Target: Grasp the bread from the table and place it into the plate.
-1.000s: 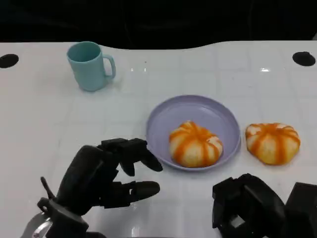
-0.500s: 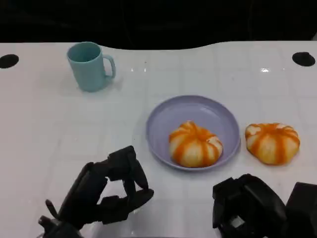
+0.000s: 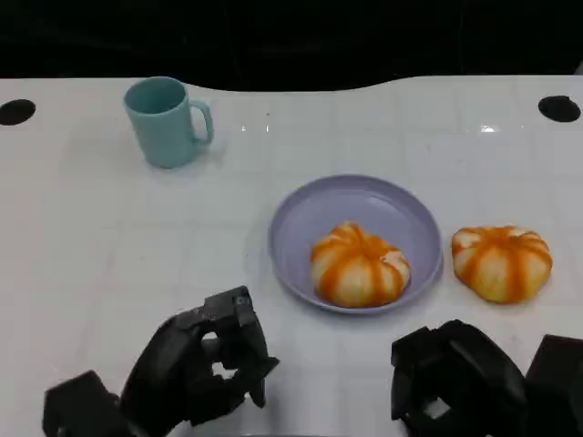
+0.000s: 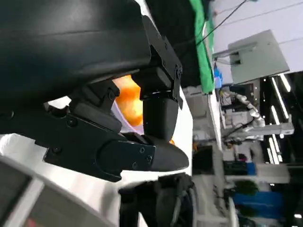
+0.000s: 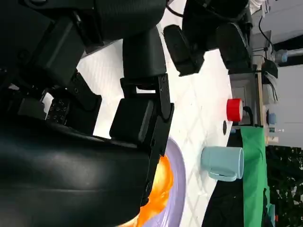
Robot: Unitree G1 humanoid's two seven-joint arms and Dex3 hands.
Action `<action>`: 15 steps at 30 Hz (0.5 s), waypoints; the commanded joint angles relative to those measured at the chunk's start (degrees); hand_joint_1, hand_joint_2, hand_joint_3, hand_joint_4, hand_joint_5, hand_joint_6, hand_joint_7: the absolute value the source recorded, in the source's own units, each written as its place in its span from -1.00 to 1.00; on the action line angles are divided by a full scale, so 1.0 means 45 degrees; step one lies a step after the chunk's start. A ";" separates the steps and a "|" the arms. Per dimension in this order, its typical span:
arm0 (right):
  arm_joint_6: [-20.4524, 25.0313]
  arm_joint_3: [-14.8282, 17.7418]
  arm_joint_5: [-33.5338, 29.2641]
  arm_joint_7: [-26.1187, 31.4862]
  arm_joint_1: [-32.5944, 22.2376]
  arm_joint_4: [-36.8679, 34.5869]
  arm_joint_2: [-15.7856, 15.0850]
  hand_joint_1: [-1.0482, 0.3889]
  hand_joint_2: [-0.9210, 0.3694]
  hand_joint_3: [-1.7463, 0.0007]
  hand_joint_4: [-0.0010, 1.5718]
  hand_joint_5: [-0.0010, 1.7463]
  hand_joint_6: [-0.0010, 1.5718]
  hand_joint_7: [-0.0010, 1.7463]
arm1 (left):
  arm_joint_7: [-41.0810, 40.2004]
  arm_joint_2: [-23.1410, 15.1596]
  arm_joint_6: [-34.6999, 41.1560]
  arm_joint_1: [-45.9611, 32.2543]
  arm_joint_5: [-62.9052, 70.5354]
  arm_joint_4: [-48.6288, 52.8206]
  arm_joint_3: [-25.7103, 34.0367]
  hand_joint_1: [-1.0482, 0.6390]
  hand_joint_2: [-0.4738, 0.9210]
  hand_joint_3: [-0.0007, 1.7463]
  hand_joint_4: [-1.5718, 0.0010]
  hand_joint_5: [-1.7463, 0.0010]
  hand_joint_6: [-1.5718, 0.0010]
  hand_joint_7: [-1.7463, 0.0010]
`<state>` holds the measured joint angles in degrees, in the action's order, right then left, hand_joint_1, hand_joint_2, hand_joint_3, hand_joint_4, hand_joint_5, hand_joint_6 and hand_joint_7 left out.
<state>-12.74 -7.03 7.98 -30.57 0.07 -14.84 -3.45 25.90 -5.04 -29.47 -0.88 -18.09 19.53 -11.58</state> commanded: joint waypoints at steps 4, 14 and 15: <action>-0.0131 0.0030 -0.0055 0.0071 -0.0015 0.0041 -0.0179 -1.00 0.19 -0.31 0.97 0.44 1.00 0.07 | 0.1324 0.0312 0.1843 -0.0145 -0.1124 -0.0408 0.0773 -0.76 1.00 -0.75 -0.17 -1.00 0.10 -1.00; -0.0213 0.0065 -0.0031 0.0081 0.0147 -0.0198 -0.0178 -1.00 0.20 -0.33 0.98 0.43 1.00 0.07 | 0.2271 0.0676 0.3334 -0.0154 -0.1583 -0.0656 0.1486 -0.69 1.00 -0.79 -0.17 -1.00 0.12 -1.00; -0.0237 0.0066 -0.0045 0.0084 0.0154 -0.0209 -0.0191 -1.00 0.20 -0.33 0.98 0.42 1.00 0.07 | 0.2311 0.0707 0.3335 -0.0153 -0.1515 -0.0666 0.1510 -0.70 1.00 -0.80 -0.17 -1.00 0.12 -1.00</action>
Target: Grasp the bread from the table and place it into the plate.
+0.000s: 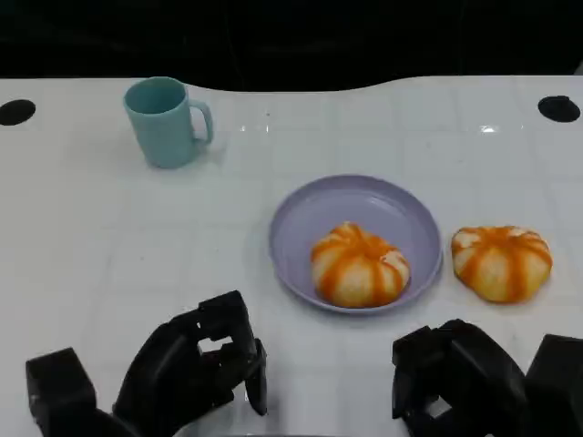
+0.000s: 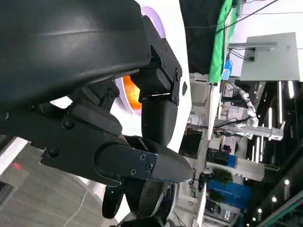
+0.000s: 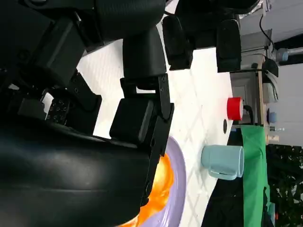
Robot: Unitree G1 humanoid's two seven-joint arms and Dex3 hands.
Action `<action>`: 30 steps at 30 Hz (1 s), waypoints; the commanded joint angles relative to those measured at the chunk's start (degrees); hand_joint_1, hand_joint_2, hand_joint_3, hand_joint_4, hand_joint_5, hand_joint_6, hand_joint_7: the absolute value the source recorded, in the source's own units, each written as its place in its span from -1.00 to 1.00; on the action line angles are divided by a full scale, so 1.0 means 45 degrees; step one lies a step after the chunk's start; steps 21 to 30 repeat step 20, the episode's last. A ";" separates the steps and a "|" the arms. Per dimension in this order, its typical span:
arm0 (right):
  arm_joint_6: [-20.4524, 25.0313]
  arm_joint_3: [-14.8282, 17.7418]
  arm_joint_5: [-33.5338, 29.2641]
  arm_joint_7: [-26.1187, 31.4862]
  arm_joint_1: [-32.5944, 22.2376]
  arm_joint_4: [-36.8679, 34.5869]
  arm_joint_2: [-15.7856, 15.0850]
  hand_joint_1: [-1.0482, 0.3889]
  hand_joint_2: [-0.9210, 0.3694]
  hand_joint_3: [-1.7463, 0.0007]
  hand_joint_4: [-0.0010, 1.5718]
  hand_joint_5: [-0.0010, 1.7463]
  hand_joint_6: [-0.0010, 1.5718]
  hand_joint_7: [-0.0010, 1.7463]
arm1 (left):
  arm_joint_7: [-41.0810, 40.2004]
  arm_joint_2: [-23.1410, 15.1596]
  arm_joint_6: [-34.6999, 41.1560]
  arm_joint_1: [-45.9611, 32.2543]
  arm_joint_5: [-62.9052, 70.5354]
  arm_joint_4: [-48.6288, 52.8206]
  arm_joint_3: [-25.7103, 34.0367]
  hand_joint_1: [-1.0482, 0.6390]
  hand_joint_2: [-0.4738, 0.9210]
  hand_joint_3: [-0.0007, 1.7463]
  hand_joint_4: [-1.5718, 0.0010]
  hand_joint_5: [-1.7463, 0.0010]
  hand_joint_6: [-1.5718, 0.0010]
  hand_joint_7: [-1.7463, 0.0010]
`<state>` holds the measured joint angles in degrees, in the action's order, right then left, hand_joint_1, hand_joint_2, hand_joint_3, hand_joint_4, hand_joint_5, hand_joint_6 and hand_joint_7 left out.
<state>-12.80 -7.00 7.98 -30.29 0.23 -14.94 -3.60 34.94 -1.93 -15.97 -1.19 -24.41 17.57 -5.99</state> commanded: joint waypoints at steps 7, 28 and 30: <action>-0.0154 0.0088 -0.0005 0.0036 0.0140 -0.0196 -0.0176 -1.00 0.19 -0.31 0.98 0.42 1.00 0.08 | 0.0553 0.0198 0.0334 -0.0108 0.0090 -0.0151 0.0393 -0.71 1.00 -0.80 -0.18 -1.00 0.11 -0.99; -0.0241 0.0065 -0.0004 0.0049 0.0106 -0.0166 -0.0178 -1.00 0.19 -0.30 0.99 0.42 1.00 0.08 | 0.0762 0.0329 0.0539 -0.0187 0.0054 -0.0242 0.0639 -0.68 1.00 -0.81 -0.18 -1.00 0.11 -0.98; -0.0241 0.0065 -0.0004 0.0049 0.0106 -0.0166 -0.0178 -1.00 0.19 -0.30 0.99 0.42 1.00 0.08 | 0.0762 0.0329 0.0539 -0.0187 0.0054 -0.0242 0.0639 -0.68 1.00 -0.81 -0.18 -1.00 0.11 -0.98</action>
